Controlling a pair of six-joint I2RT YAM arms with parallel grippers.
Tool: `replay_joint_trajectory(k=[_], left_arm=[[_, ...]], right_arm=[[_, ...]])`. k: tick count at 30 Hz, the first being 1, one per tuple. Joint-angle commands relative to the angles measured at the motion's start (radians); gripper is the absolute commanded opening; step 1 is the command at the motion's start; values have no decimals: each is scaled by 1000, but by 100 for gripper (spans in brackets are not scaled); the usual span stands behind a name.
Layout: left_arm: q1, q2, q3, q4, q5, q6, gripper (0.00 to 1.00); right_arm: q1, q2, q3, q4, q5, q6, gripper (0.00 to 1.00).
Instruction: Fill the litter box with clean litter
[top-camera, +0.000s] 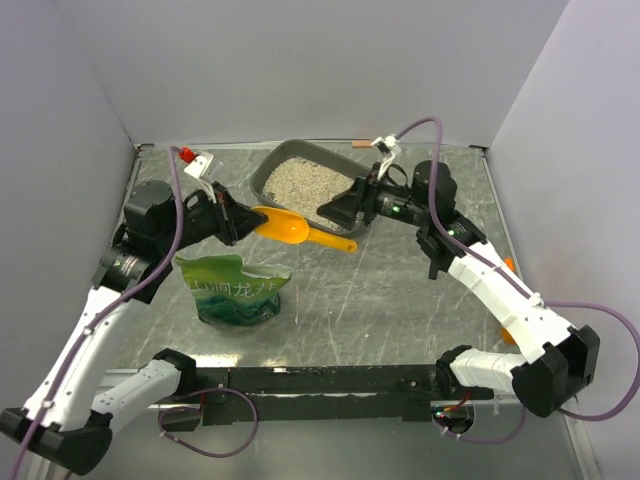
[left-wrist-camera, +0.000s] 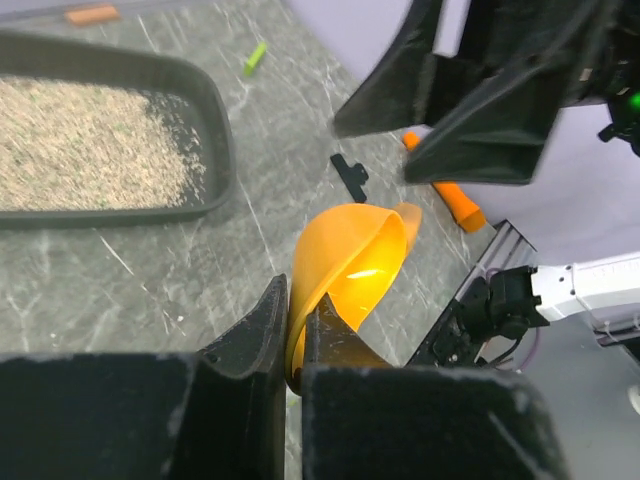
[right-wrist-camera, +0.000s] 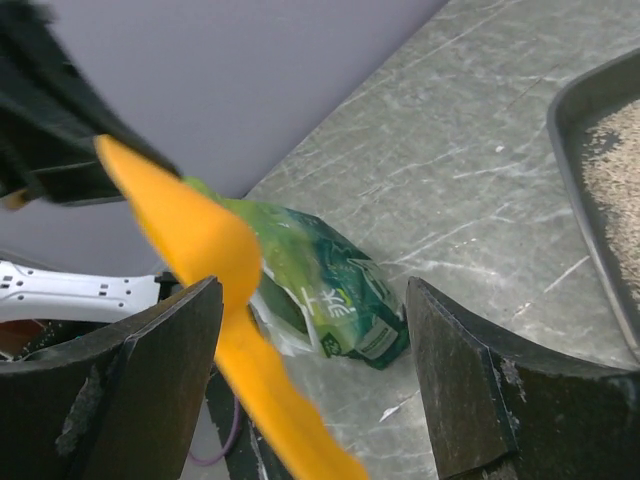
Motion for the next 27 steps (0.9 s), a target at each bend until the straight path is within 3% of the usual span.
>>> replay_joint_trajectory(k=[1,7,12,27], left_arm=[[132,-13,-70,216,303,-43,1],[294,-22,-162,363,454,-144,1],[321,-21,-214,498,503,-266,1],[355,-9,-245,573,489,-371,1]], right_arm=[[-84,-111,-90,292,-151,88,81],[-115,-162,-240,454,-207,145,81],[-114,-191,-378,608,-175,176,80],[-106,-105,-404,870,-279,335,80]])
